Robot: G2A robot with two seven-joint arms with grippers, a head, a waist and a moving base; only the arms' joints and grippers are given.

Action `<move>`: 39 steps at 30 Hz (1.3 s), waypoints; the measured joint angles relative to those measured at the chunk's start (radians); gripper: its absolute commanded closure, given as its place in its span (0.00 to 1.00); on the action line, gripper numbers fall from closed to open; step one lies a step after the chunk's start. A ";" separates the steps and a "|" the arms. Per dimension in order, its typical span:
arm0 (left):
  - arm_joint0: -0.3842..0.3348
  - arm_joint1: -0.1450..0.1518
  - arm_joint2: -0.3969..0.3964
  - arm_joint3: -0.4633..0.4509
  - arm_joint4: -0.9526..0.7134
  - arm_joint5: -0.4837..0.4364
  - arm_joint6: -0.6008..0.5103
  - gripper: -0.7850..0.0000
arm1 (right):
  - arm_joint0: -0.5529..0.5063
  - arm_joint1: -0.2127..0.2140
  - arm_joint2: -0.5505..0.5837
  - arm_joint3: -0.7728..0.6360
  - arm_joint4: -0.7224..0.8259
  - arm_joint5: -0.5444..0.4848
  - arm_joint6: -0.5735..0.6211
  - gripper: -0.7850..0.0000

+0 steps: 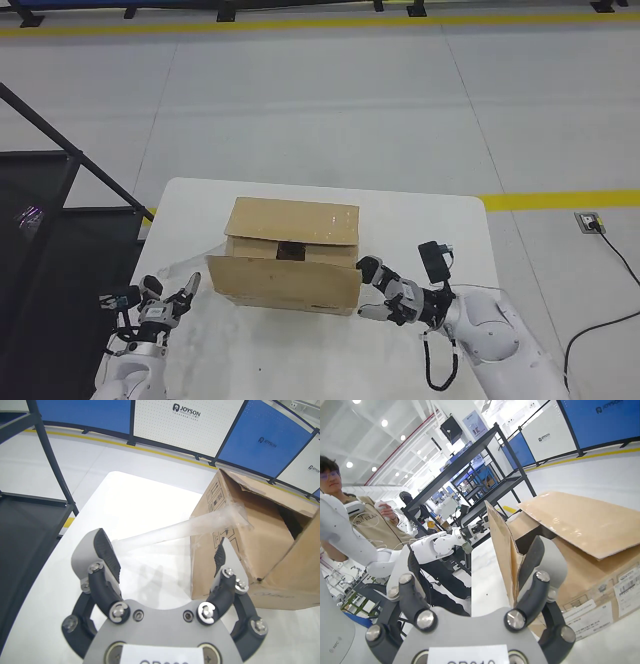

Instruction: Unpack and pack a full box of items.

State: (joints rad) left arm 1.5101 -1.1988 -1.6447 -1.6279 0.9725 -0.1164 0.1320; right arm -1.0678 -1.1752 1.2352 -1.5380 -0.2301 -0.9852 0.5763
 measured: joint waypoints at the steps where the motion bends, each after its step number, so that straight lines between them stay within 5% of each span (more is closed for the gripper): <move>1: 0.001 0.000 -0.001 -0.001 -0.002 -0.005 0.000 0.00 | -0.017 0.003 0.007 -0.024 -0.014 -0.006 0.004 0.00; 9: 0.031 0.004 -0.028 -0.042 0.005 -0.079 0.019 0.00 | -0.155 0.031 0.047 -0.224 -0.195 -0.027 0.043 0.00; 26: 0.157 0.038 -0.149 -0.111 0.124 -0.490 0.007 0.00 | -0.246 0.043 -0.042 -0.339 -0.692 0.011 -0.039 0.00; 32: 0.146 0.048 -0.148 -0.080 0.224 -0.554 -0.003 0.00 | -0.223 0.041 -0.072 -0.316 -0.677 0.059 -0.077 0.00; 39: 0.125 0.052 -0.131 -0.051 0.269 -0.549 0.004 0.00 | -0.141 0.037 -0.072 -0.285 -0.404 0.206 -0.055 0.00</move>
State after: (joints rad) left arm 1.6348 -1.1467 -1.7756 -1.6785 1.2411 -0.6654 0.1357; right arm -1.2085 -1.1386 1.1636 -1.8235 -0.6339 -0.7787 0.5215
